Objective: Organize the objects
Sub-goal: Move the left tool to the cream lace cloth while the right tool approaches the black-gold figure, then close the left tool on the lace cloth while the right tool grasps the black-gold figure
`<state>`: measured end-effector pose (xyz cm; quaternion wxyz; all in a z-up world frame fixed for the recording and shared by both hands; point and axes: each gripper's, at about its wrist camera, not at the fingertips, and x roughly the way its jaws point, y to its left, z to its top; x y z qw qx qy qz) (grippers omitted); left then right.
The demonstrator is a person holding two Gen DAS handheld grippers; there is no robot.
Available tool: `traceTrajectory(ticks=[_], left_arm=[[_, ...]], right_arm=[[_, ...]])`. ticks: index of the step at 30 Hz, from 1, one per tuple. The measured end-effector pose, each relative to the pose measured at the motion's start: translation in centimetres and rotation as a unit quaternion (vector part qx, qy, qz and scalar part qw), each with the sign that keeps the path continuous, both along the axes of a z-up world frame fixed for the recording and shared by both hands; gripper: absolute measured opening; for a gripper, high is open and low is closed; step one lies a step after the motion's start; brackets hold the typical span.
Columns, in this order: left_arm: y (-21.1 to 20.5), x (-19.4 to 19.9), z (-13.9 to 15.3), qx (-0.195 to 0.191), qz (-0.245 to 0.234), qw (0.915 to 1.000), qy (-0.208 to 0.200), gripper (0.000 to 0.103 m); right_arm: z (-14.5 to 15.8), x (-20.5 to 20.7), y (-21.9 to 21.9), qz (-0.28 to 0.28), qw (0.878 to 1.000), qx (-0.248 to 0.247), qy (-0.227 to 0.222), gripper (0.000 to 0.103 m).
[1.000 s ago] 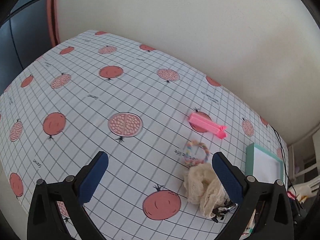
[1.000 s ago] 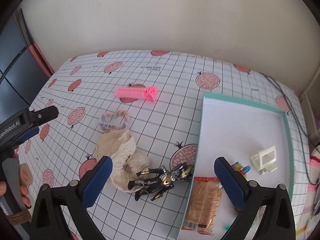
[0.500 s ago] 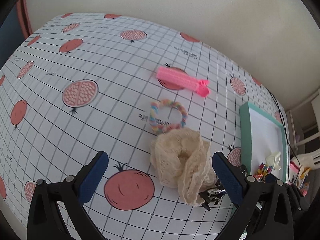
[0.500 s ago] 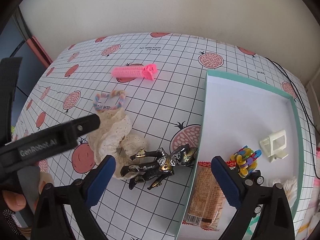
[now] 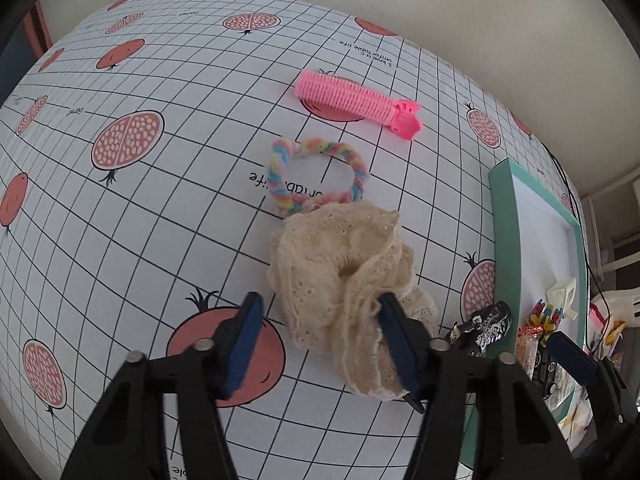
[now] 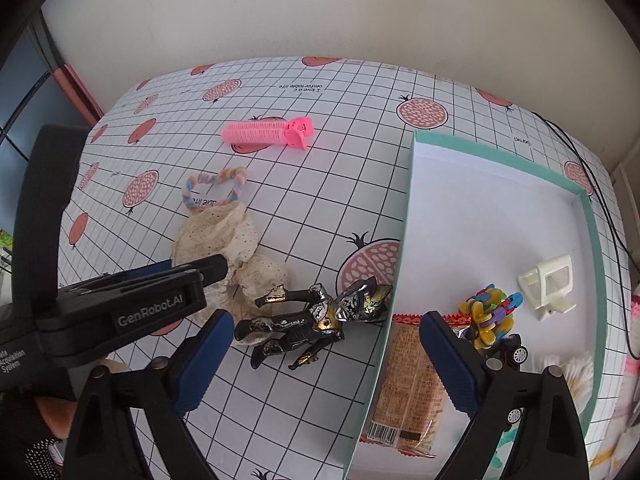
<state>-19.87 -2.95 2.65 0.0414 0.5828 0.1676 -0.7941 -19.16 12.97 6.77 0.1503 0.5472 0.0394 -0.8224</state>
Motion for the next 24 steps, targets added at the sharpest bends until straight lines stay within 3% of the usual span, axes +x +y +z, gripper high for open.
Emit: traceTrajectory(ticks=[8, 24], left_arm=[[0.1, 0.3, 0.2, -0.007, -0.002, 1.0, 0.002, 0.024], [-0.7, 0.8, 0.7, -0.015, 0.01, 0.9998, 0.003, 0.02]], right_arm=[[-0.5, -0.3, -0.4, -0.007, 1.0, -0.01, -0.011, 0.084], [-2.9, -0.8, -1.1, -0.031, 0.998, -0.019, -0.044, 0.061]])
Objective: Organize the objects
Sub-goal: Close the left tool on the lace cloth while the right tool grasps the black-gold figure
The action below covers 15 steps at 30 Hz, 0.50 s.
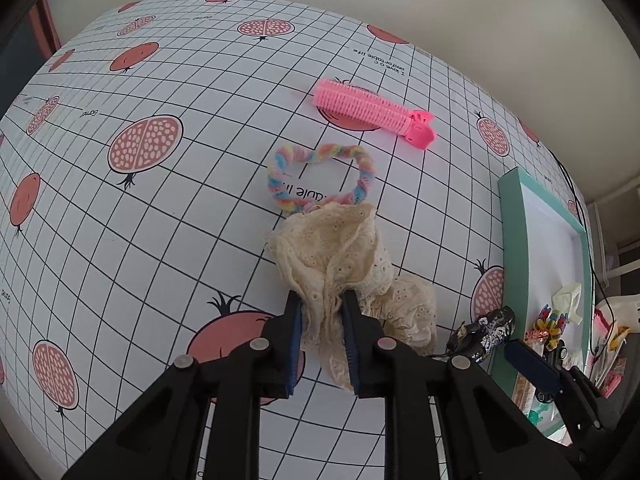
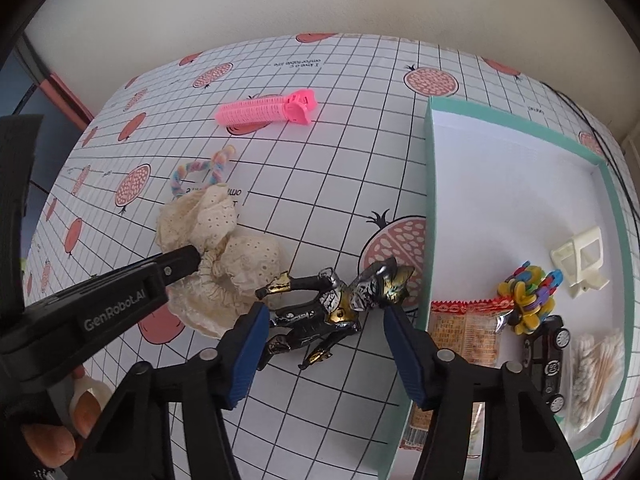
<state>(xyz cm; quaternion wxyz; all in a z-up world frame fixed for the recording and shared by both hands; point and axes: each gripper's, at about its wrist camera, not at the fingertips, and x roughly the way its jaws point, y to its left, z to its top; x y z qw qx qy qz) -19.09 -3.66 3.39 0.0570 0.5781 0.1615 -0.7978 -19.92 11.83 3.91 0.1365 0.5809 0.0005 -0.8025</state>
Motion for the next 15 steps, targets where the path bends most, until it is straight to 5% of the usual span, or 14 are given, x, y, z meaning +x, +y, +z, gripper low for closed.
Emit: traceTrajectory(ticks=[15], left_arm=[[0.2, 0.3, 0.2, -0.018, 0.001, 0.9998, -0.003, 0.02]], right_arm=[[-1.2, -0.6, -0.1, -0.045, 0.998, -0.053, -0.014, 0.058]])
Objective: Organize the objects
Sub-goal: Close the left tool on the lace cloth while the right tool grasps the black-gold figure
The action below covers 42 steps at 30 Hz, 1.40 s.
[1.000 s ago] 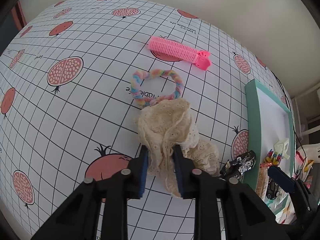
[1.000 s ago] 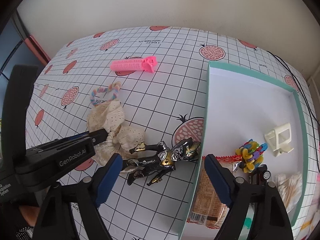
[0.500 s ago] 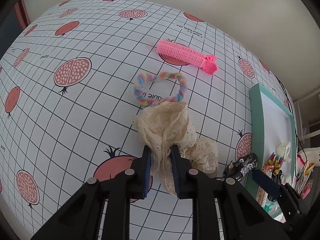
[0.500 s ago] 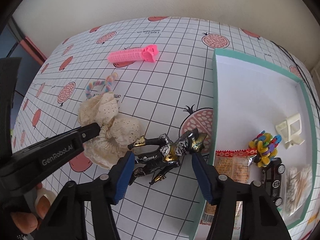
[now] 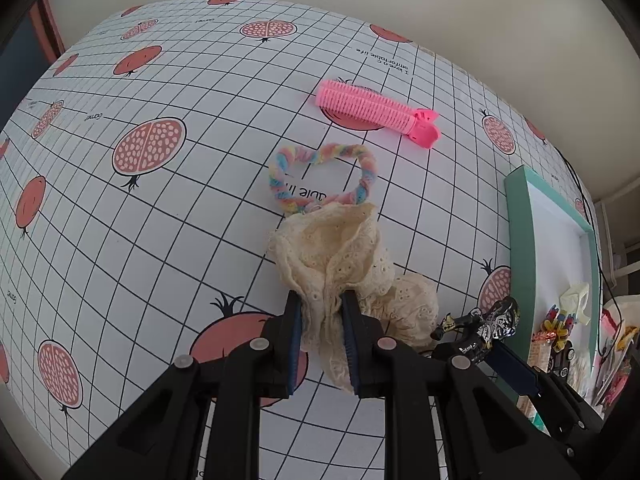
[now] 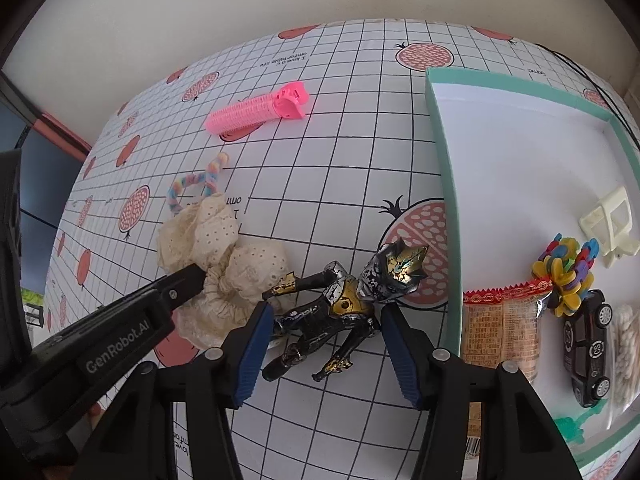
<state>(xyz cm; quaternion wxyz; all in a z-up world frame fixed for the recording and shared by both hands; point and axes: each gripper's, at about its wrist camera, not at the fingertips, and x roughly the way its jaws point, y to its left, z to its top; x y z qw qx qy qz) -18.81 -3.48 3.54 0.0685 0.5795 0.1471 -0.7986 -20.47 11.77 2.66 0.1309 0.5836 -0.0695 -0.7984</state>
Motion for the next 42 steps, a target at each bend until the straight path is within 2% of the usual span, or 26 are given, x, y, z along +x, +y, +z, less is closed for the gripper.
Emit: traceTrajectory(ticks=[3, 4, 9, 13, 14, 19, 21, 27, 36, 42], left_arm=[[0.1, 0.1, 0.1, -0.004, 0.0, 1.0, 0.001, 0.021], [0.1, 0.1, 0.1, -0.007, 0.0, 1.0, 0.0, 0.021], [0.1, 0.3, 0.4, -0.011, 0.002, 0.9999, 0.003, 0.02], [0.0, 0.5, 0.8, -0.008, 0.003, 0.9999, 0.009, 0.016], [-0.1, 0.5, 0.9, -0.007, 0.004, 0.9999, 0.012, 0.016], [1.6, 1.7, 1.3, 0.0, 0.004, 0.9998, 0.021, 0.014], [-0.4, 0.6, 0.9, 0.004, 0.004, 0.9997, 0.023, 0.014], [-0.6, 0.0, 1.1, 0.013, 0.011, 0.9993, 0.033, 0.014], [-1.0, 0.5, 1.6, 0.022, 0.012, 0.9989, 0.039, 0.013], [-1.1, 0.4, 1.3, 0.029, 0.013, 0.9988, 0.036, 0.013]], right_arm=[[0.3, 0.1, 0.6, -0.01, 1.0, -0.015, 0.006, 0.049], [0.4, 0.1, 0.9, -0.015, 1.0, -0.02, 0.006, 0.043], [0.8, 0.1, 1.8, -0.028, 0.999, -0.044, 0.004, 0.033], [1.3, 0.2, 2.3, -0.027, 0.999, -0.038, 0.013, 0.009], [1.3, 0.3, 2.4, -0.028, 0.999, -0.038, 0.012, 0.008], [1.3, 0.3, 2.8, -0.028, 0.999, -0.04, 0.011, 0.004], [1.4, 0.5, 2.8, -0.023, 0.999, -0.035, 0.013, 0.002], [1.8, 0.6, 2.7, -0.015, 0.999, -0.032, 0.02, 0.0], [1.8, 0.5, 3.3, -0.029, 0.998, -0.056, 0.011, 0.004], [2.1, 0.6, 2.9, -0.025, 0.999, -0.046, 0.01, 0.005]])
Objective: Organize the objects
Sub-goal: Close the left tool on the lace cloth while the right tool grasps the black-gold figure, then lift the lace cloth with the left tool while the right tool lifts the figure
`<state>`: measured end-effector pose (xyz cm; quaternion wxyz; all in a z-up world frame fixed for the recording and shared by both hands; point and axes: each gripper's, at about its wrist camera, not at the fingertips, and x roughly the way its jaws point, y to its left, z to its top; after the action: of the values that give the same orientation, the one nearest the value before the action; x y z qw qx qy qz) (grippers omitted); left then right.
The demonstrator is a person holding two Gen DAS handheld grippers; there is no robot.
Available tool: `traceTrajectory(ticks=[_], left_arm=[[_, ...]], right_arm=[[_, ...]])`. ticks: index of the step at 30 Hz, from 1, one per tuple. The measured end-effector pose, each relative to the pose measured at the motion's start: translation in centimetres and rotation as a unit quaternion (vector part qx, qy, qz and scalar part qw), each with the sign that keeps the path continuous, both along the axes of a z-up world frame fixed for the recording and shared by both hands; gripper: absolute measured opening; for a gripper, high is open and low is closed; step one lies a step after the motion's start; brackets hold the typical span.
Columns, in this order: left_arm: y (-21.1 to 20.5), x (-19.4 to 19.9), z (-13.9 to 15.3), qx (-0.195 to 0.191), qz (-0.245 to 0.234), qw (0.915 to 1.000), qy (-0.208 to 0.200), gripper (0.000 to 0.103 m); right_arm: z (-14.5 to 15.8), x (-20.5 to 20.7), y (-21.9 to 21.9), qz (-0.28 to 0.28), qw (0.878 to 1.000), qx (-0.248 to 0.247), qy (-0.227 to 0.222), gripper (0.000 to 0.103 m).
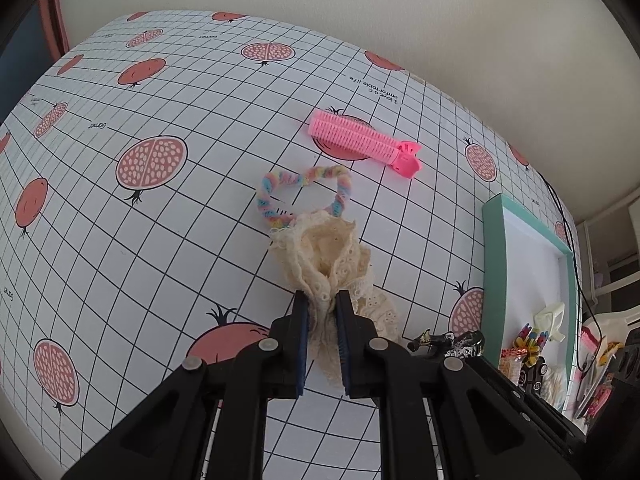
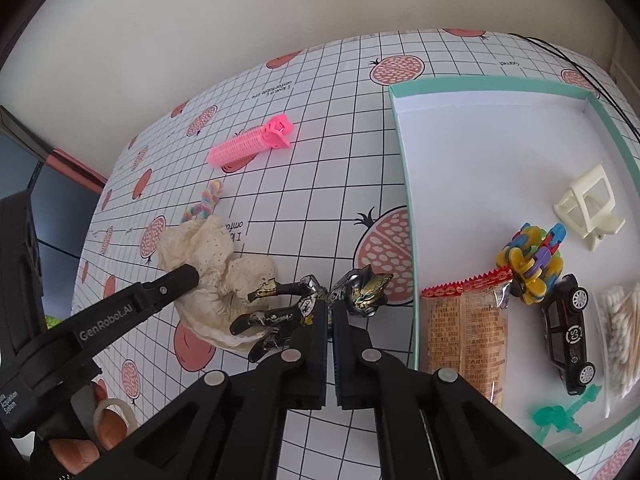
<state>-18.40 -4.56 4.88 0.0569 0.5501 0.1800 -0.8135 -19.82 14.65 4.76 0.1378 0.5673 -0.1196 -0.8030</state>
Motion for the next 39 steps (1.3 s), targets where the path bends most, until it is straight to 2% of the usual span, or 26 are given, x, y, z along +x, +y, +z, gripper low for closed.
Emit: traceTrajectory(ticks=[1, 2, 4, 7, 16, 26, 34, 39], left_arm=[[0.0, 0.0, 0.0, 0.001, 0.0, 1.0, 0.0, 0.013], [-0.1, 0.0, 0.0, 0.002, 0.0, 1.0, 0.0, 0.013], [-0.2, 0.0, -0.1, 0.003, 0.0, 1.0, -0.001, 0.013], [-0.3, 0.0, -0.1, 0.005, 0.0, 1.0, -0.001, 0.013], [-0.7, 0.0, -0.1, 0.012, 0.002, 0.9999, 0.0, 0.013], [-1.4, -0.1, -0.7, 0.021, 0.007, 0.9997, -0.005, 0.013], [-1.3, -0.2, -0.9, 0.027, 0.004, 0.9996, -0.008, 0.013], [-1.3, -0.2, -1.1, 0.031, 0.006, 0.9995, -0.009, 0.014]], right_arm=[[0.1, 0.0, -0.1, 0.0, 1.0, 0.003, 0.001, 0.012], [0.1, 0.1, -0.1, 0.0, 1.0, 0.006, 0.001, 0.024], [0.2, 0.1, -0.1, -0.003, 1.0, 0.011, 0.002, 0.033], [0.1, 0.0, 0.3, -0.016, 1.0, 0.013, 0.0, 0.033], [-0.8, -0.7, 0.6, -0.05, 0.999, -0.006, -0.012, 0.049], [-1.0, -1.5, 0.6, -0.089, 0.996, -0.016, -0.007, 0.05], [-2.0, -1.1, 0.7, -0.11, 0.993, -0.027, -0.041, 0.05], [-2.3, -1.2, 0.8, -0.124, 0.99, -0.046, -0.046, 0.05]])
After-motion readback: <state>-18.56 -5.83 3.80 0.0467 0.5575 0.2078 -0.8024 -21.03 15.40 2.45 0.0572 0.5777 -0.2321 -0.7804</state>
